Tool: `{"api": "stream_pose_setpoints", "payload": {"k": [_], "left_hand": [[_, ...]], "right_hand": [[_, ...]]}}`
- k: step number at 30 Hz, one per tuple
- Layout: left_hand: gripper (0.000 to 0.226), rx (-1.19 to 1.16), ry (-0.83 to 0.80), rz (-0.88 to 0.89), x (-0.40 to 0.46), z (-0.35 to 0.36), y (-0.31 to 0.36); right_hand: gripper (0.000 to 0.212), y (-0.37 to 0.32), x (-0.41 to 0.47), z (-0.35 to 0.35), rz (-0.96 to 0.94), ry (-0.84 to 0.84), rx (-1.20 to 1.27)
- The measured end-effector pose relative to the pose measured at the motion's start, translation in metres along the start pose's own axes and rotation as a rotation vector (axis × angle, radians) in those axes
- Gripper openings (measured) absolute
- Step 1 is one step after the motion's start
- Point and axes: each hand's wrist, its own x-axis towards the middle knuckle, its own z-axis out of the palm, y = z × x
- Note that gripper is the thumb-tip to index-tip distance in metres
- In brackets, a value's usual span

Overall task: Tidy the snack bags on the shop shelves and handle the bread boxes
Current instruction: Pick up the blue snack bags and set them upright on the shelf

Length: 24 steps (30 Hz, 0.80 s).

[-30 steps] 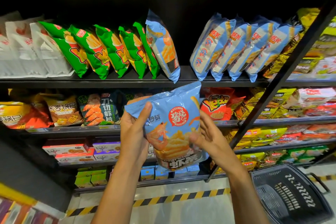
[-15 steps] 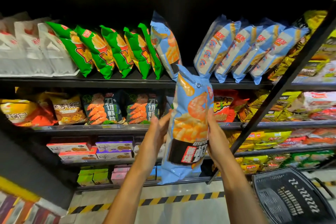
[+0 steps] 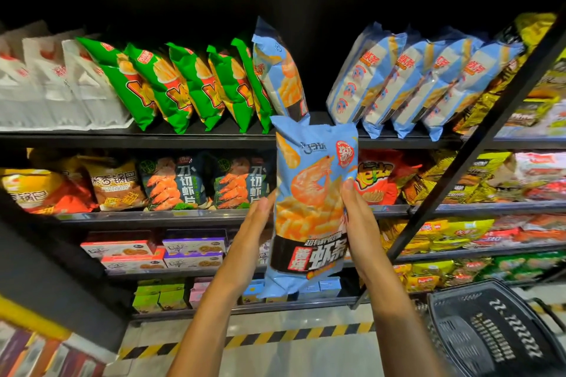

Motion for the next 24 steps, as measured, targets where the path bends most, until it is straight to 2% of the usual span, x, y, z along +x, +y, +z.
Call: {"api": "stream_pose_setpoints", "payload": {"k": [1,3,5,8,13,16,24], "left_hand": [[0.066,-0.009,-0.01,0.015,0.0,0.001,0.001],[0.056,-0.042,-0.032,0.06,0.0,0.003,0.003],[0.058,-0.015,-0.04,0.088,-0.001,0.008,0.003],[0.059,0.002,0.023,0.123,0.004,0.01,-0.001],[0.056,-0.294,0.322,-0.008,0.017,0.004,0.002],[0.041,-0.473,0.417,-0.132,0.023,0.005,0.006],[0.032,-0.45,0.429,-0.162,0.024,0.004,0.001]], "right_hand": [[0.048,-0.003,0.0,0.0,-0.031,0.018,-0.007],[0.051,-0.007,0.001,0.0,-0.115,0.075,-0.024],[0.051,-0.013,0.0,0.002,-0.185,0.105,-0.079],[0.046,-0.02,-0.006,0.004,-0.247,-0.008,-0.124],[0.083,-0.033,-0.018,-0.01,-0.233,-0.255,-0.103],[0.077,-0.035,-0.027,-0.008,-0.223,-0.367,-0.113],[0.064,-0.028,-0.029,0.0,-0.164,-0.416,-0.122]]}}
